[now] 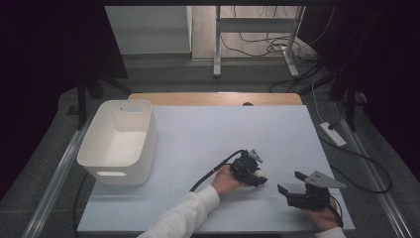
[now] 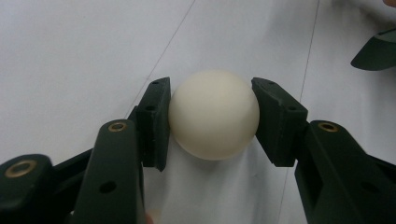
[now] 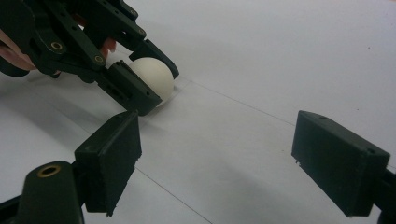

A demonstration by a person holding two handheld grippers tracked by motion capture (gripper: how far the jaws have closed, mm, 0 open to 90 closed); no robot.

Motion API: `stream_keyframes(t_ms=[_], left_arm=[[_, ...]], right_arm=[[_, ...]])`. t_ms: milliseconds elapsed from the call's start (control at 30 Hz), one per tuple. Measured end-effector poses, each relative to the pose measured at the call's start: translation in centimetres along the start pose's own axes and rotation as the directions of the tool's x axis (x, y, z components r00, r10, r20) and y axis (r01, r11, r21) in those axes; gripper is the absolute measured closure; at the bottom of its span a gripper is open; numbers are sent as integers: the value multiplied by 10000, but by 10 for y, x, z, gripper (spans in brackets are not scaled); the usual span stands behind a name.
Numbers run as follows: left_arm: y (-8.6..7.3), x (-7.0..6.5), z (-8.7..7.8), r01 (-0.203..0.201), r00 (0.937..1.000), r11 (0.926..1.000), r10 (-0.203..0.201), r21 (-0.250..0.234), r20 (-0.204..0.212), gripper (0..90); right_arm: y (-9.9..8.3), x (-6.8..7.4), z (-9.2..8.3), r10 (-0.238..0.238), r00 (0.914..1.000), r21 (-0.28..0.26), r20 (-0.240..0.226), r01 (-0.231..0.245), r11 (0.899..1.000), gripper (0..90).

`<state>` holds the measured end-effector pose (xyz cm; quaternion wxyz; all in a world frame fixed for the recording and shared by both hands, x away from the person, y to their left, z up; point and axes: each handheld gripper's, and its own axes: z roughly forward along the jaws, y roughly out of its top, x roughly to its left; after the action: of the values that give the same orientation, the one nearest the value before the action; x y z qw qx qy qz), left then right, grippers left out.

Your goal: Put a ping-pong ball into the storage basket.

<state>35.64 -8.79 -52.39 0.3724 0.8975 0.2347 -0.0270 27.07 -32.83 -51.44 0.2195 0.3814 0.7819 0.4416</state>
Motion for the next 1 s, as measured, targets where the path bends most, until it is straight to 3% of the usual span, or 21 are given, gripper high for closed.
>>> stream_keyframes(t_ms=[367,1000], left_arm=[[2,-2,-11,135,9998,9987,-144,-497,-165,505],[-4,4,-36,190,9987,9957,-232,-907,-463,505]], right_arm=[[0,-1,0,0,10000,7,20,0,10000,157],[-1,0,0,-1,10000,19,52,1,10000,158]])
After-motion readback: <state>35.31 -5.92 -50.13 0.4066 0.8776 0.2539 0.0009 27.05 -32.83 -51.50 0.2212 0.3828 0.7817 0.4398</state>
